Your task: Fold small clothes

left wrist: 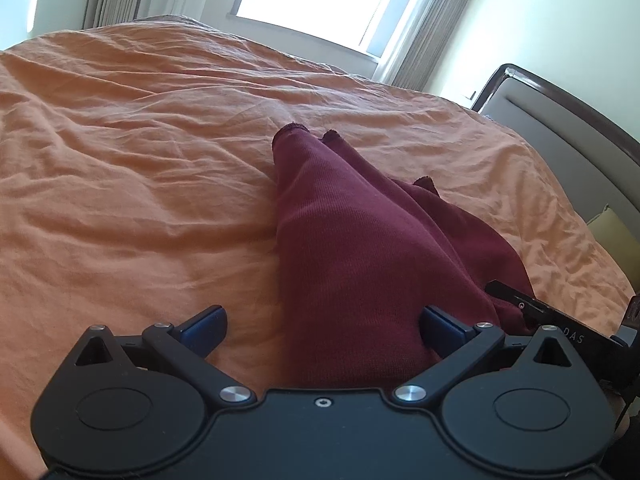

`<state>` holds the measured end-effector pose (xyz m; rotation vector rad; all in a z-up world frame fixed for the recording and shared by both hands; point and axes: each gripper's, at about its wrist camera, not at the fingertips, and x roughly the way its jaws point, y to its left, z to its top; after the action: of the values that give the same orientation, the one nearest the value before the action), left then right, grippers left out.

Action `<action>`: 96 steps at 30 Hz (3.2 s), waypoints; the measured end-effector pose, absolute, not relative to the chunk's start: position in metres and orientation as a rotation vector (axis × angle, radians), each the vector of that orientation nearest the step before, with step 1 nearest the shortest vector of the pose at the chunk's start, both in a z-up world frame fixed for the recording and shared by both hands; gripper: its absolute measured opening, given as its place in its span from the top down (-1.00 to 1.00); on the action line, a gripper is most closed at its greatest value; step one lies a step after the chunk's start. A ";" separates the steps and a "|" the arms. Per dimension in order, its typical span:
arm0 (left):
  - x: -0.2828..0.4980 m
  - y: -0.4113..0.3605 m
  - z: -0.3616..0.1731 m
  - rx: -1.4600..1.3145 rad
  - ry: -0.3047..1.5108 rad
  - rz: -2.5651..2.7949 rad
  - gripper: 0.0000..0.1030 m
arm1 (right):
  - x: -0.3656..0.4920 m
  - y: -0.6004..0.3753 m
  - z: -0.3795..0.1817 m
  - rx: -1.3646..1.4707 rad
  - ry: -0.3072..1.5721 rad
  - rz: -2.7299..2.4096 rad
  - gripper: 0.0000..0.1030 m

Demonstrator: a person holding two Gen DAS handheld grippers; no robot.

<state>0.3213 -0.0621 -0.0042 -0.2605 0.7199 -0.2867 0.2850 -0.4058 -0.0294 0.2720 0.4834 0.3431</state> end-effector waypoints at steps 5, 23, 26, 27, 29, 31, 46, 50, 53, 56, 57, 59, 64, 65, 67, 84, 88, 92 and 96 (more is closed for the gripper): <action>0.322 -0.062 0.001 -0.262 0.710 -0.300 -0.94 | 0.291 -0.405 -0.031 0.320 0.522 0.352 -0.30; 0.324 -0.070 0.007 -0.218 0.724 -0.389 -0.06 | 0.270 -0.373 -0.012 0.156 0.450 0.278 0.47; 0.321 -0.071 0.010 -0.210 0.715 -0.386 0.05 | 0.267 -0.363 -0.009 0.087 0.440 0.263 0.48; 0.321 -0.071 0.011 -0.210 0.714 -0.384 0.06 | 0.266 -0.362 -0.010 0.086 0.440 0.262 0.48; 0.320 -0.071 0.012 -0.207 0.712 -0.380 0.06 | 0.266 -0.364 -0.010 0.102 0.441 0.264 0.49; 0.319 -0.072 0.012 -0.206 0.710 -0.377 0.06 | 0.265 -0.367 -0.011 0.118 0.441 0.266 0.50; 0.310 -0.053 0.048 -0.200 0.599 -0.365 0.45 | 0.271 -0.316 0.051 0.097 0.238 0.359 0.65; 0.304 -0.028 0.067 -0.188 0.538 -0.320 0.45 | 0.287 -0.283 0.063 0.111 0.202 0.414 0.65; 0.302 -0.002 0.080 -0.184 0.505 -0.268 0.45 | 0.304 -0.253 0.065 0.115 0.201 0.456 0.65; 0.302 0.027 0.086 -0.185 0.489 -0.213 0.44 | 0.322 -0.223 0.059 0.119 0.218 0.494 0.65; 0.302 0.037 0.085 -0.185 0.487 -0.191 0.44 | 0.326 -0.215 0.055 0.117 0.226 0.500 0.65; 0.303 0.053 0.082 -0.189 0.488 -0.160 0.44 | 0.335 -0.201 0.046 0.119 0.256 0.517 0.65; 0.304 0.087 0.059 -0.233 0.533 -0.109 0.44 | 0.341 -0.184 0.018 0.085 0.320 0.514 0.65; 0.304 0.092 0.053 -0.242 0.545 -0.107 0.44 | 0.342 -0.185 0.013 0.085 0.328 0.507 0.65; 0.306 0.098 0.039 -0.264 0.554 -0.103 0.43 | 0.345 -0.189 0.007 0.104 0.344 0.498 0.64; 0.303 0.102 0.030 -0.291 0.547 -0.103 0.22 | 0.346 -0.202 -0.001 0.140 0.405 0.449 0.29; 0.298 0.099 0.035 -0.283 0.542 -0.095 -0.16 | 0.336 -0.207 0.004 0.131 0.393 0.431 -0.05; 0.293 0.096 0.042 -0.272 0.525 -0.087 -0.34 | 0.325 -0.212 0.012 0.123 0.366 0.417 -0.35; 0.284 0.090 0.052 -0.245 0.502 -0.064 -0.57 | 0.308 -0.218 0.024 0.135 0.320 0.412 -0.61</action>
<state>0.2841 0.0900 0.0524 -0.2455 0.5022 -0.0638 0.3078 -0.2180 0.0245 0.1346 0.3205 0.4119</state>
